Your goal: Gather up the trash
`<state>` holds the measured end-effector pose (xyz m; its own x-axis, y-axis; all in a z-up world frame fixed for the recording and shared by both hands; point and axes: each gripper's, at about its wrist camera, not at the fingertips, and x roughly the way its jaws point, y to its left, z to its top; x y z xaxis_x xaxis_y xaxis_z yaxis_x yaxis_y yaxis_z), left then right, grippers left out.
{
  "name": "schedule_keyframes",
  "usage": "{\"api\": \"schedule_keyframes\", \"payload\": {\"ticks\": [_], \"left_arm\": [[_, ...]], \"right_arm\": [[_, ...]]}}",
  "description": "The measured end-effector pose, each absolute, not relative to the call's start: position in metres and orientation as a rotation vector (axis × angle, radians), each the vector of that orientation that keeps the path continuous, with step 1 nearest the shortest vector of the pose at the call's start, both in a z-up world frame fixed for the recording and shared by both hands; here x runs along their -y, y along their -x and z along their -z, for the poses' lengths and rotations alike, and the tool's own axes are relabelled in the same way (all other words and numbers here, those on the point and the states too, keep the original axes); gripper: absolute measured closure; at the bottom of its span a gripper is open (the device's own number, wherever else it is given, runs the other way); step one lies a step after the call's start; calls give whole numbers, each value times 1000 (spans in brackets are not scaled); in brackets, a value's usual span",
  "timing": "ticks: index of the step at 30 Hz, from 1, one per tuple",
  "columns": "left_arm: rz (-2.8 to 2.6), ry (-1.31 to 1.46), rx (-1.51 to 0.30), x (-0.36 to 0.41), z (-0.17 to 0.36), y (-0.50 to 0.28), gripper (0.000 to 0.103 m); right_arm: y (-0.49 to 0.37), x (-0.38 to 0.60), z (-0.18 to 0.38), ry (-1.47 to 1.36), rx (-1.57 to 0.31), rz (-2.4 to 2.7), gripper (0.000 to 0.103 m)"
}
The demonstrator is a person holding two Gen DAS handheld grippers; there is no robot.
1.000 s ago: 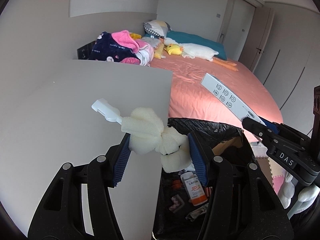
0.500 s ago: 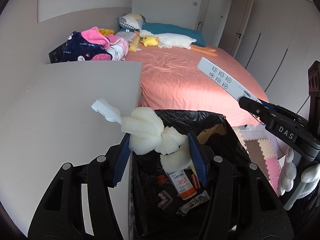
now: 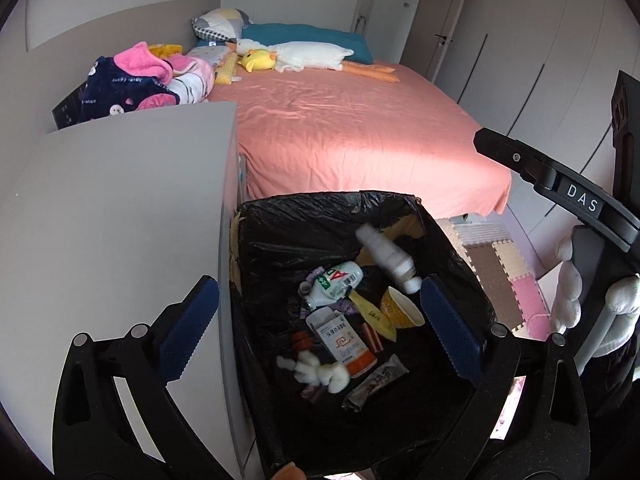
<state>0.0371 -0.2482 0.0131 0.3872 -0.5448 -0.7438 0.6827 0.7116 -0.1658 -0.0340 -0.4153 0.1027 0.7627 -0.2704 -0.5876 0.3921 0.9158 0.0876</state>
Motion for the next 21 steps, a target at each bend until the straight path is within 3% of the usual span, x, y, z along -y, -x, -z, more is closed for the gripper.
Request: {"api": "schedule_keyframes", "payload": {"ticks": [21], "left_arm": [[740,-168,-857,243,-14,-43,6]], "right_arm": [[28,408,-96,-204,-644,325,17]]}}
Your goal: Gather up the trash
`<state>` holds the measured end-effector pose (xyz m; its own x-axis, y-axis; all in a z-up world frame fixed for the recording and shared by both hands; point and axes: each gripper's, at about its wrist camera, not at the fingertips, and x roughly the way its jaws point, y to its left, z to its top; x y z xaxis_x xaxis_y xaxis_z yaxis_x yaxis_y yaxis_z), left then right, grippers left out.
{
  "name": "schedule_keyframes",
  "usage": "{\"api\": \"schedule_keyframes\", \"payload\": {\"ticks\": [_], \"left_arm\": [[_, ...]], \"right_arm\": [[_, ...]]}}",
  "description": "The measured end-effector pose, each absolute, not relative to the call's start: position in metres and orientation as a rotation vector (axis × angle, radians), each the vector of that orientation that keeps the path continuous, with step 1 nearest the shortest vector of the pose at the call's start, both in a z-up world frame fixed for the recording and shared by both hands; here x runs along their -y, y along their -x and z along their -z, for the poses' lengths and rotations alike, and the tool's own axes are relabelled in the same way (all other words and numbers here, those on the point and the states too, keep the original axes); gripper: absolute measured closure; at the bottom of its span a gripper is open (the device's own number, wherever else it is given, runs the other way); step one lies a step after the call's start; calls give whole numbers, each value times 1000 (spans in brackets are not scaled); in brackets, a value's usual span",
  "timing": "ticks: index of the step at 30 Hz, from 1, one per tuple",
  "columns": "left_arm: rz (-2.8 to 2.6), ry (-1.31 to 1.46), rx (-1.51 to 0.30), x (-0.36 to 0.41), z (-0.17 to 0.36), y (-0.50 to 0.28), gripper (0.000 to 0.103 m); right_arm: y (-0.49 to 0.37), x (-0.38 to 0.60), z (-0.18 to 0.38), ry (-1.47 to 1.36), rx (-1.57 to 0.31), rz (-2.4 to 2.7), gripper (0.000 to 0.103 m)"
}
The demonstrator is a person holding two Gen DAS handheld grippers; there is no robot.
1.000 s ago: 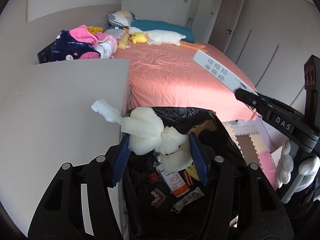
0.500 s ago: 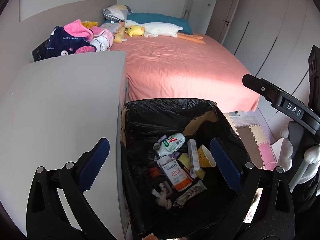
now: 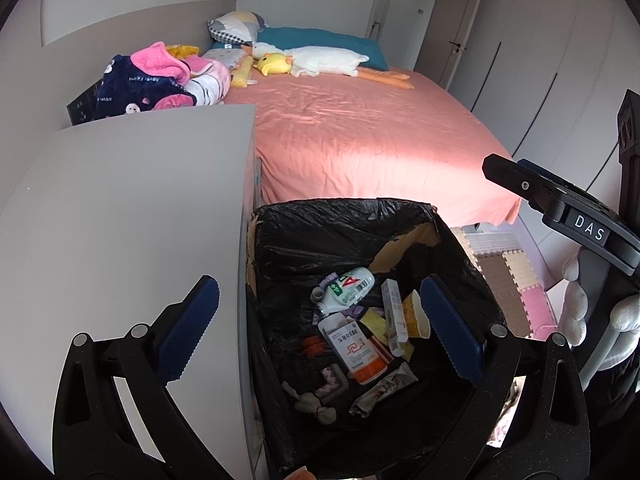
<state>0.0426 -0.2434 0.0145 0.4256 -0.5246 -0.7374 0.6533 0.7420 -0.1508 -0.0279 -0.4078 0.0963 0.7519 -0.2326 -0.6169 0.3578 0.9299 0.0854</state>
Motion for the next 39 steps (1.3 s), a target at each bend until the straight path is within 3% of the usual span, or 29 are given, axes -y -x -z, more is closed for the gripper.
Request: {"api": "schedule_keyframes", "payload": {"ticks": [39], "left_arm": [[751,-208,-862,247,-14,-40,6]], "right_arm": [[27,409,-85,-212,-669,333,17]]}}
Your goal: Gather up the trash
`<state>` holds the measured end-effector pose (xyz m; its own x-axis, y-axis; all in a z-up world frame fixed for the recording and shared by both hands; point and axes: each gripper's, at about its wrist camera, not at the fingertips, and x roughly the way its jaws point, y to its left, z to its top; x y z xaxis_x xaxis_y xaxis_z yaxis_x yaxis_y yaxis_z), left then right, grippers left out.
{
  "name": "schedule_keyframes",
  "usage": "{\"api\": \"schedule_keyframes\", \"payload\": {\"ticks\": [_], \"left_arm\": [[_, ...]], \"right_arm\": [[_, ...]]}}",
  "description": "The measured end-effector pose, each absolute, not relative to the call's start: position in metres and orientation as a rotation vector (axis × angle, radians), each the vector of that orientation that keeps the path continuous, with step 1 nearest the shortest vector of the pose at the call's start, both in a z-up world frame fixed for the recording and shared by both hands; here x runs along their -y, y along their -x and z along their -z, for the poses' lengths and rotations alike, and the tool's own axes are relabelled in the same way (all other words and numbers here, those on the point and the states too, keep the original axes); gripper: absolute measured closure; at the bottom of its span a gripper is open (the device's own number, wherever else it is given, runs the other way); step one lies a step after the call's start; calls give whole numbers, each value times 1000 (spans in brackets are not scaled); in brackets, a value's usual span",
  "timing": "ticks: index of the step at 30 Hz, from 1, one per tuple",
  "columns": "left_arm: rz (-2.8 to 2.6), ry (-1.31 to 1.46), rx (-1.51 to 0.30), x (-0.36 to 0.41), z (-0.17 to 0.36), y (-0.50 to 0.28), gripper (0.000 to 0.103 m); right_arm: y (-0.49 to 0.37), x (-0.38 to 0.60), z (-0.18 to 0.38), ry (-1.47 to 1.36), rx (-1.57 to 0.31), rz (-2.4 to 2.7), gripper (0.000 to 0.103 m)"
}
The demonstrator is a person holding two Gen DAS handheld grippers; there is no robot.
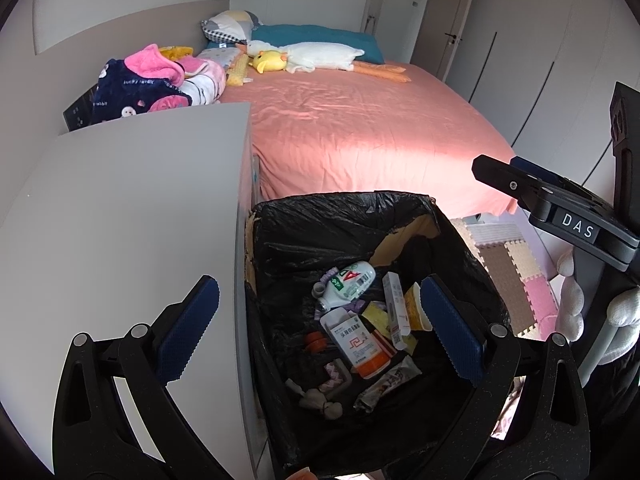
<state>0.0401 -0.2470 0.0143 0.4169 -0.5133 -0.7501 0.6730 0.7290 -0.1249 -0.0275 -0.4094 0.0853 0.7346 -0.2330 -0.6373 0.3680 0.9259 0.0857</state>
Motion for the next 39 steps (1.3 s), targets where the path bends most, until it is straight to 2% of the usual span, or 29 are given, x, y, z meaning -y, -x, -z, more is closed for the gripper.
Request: {"api": "schedule_keyframes", "payload": {"ticks": [10,26,39], "left_arm": [[759,-268,-792,252,-20,-29,6],[719,-165,-763,238,-23,-39,6],[689,-173,-797,238,-22,-42,6]], "right_arm": [[28,410,-85,-211,-670,332,17],[28,409,-86,-211,-670,333,17],[27,409,-86,-208,-669,333,17]]}}
